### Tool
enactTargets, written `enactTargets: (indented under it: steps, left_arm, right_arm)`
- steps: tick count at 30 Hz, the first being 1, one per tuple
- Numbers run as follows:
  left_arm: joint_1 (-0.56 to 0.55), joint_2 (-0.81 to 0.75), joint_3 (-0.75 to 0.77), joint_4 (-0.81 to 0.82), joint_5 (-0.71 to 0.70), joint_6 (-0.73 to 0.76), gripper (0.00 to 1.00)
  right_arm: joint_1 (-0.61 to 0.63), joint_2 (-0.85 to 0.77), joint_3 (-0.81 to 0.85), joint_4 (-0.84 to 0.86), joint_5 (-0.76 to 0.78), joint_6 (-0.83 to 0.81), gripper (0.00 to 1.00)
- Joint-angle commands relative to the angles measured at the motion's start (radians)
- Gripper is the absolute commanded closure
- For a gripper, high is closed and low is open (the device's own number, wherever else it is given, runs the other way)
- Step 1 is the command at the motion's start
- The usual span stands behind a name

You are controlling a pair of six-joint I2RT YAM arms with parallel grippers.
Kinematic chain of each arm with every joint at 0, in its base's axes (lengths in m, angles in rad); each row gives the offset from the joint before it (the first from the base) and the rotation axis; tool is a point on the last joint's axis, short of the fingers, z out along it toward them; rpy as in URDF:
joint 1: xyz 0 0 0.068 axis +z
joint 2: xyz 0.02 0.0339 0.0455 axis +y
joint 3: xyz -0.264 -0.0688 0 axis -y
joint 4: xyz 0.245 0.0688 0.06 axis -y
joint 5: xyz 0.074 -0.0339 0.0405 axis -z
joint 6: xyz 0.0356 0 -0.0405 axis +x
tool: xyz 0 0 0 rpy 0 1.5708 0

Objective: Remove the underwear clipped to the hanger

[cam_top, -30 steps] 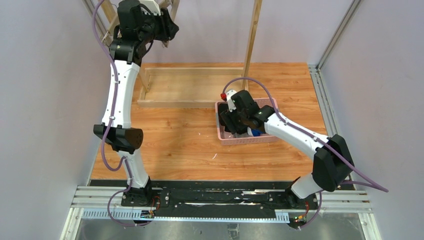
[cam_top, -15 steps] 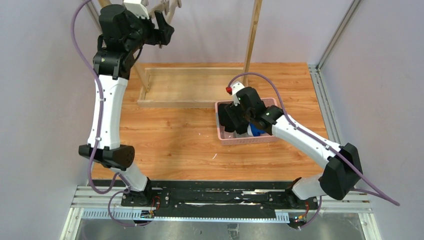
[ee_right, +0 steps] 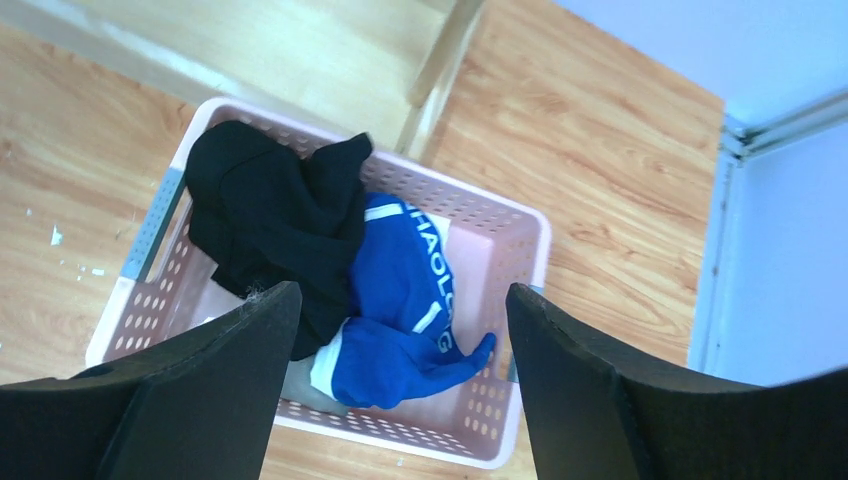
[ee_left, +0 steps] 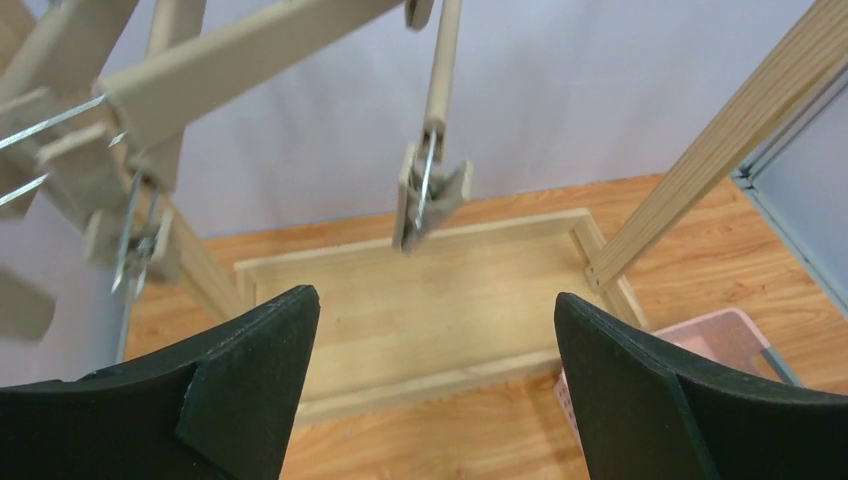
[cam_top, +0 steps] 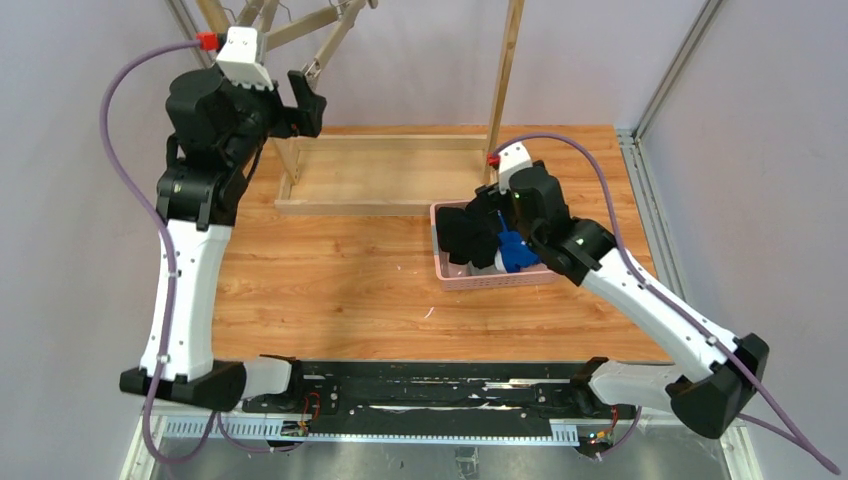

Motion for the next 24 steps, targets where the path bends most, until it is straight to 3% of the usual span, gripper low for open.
enactTargets:
  steps: [1,10,24]
  left_arm:
    - [0.006,-0.174,-0.128,0.059,-0.02,-0.02,0.02]
    - [0.006,-0.467,-0.473,0.045,0.126,-0.111,0.02]
    - [0.006,-0.898,-0.904,-0.003,0.143,-0.15,0.02]
  right_arm:
    - [0.008,-0.104,-0.024,0.024,0.15,0.014,0.23]
    - [0.008,-0.2,0.001,-0.176,0.332,0.088,0.22]
    - [0.009,-0.445,-0.222,-0.245,0.324,0.212,0.21]
